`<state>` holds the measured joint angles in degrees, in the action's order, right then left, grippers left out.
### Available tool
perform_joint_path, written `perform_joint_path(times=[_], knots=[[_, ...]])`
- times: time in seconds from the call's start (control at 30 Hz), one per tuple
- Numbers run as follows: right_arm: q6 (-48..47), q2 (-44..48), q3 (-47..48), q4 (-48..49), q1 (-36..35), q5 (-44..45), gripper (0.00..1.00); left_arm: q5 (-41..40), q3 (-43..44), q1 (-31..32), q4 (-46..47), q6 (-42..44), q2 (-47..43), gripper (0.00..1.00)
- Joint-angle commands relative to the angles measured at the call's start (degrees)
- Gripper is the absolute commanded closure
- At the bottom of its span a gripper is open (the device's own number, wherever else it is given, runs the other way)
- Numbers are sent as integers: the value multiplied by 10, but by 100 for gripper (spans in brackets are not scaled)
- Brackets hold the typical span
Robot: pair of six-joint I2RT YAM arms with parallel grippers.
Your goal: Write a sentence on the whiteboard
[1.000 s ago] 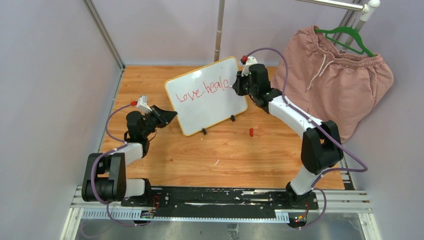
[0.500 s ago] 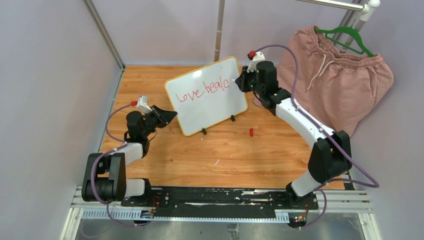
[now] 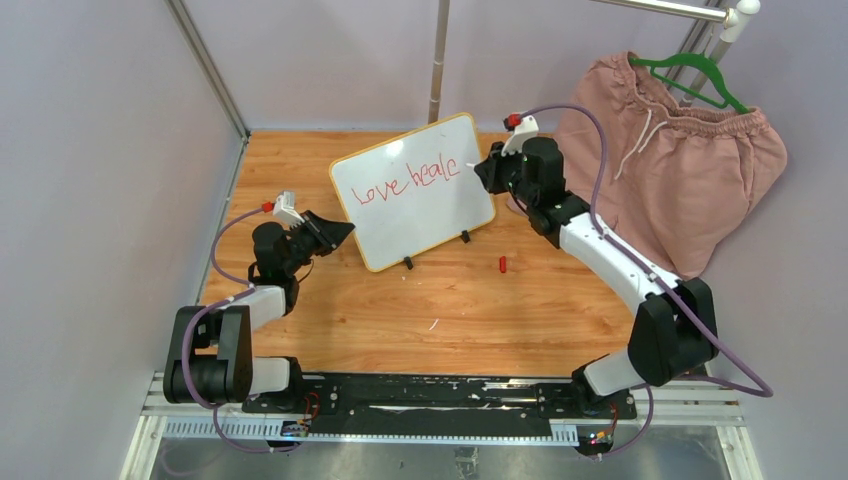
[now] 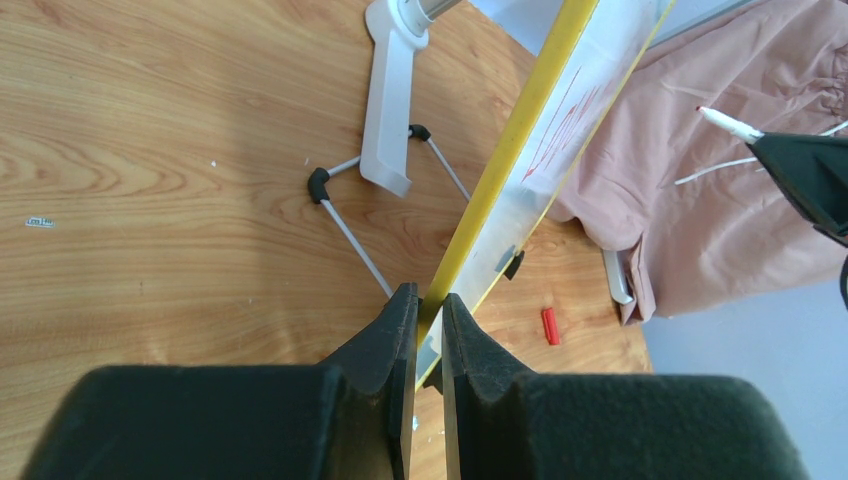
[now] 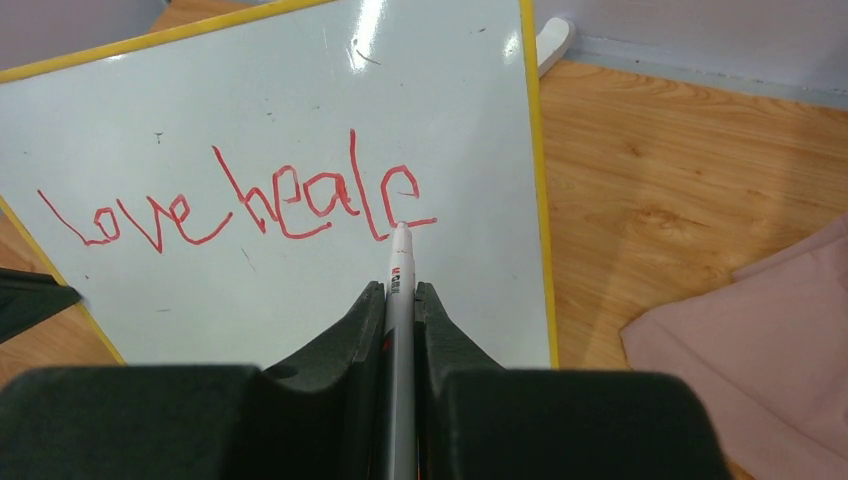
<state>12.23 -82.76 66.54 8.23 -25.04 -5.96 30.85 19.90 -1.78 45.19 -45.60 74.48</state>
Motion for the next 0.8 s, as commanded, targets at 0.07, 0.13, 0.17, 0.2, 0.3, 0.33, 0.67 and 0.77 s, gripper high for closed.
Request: perform_joint_path(times=[0.07,0.13,0.17,0.2,0.3,0.33,0.67,0.77], knots=[[-17,7,-7,34,9,23,100,-10,-2,-2,-5,4,-7,100],[-26,-6,8,12,11,20,100,-10,-3,-2,-5,4,-7,100],[-28,-12,12,7,11,20,100,-10,-2,-2,-5,3,-6,100],[-28,-16,15,6,11,18,100,-10,-2,-2,-5,3,-6,100],[-29,-32,25,2,11,13,100,-10,-2,-2,-5,3,-6,100],[-30,-37,29,1,10,12,100,-10,-2,-3,-5,3,-6,100],[-22,-68,42,16,9,23,100,-9,-2,-2,-5,3,-6,100],[-20,-76,51,11,9,32,100,-8,-1,-2,-5,3,-4,100]])
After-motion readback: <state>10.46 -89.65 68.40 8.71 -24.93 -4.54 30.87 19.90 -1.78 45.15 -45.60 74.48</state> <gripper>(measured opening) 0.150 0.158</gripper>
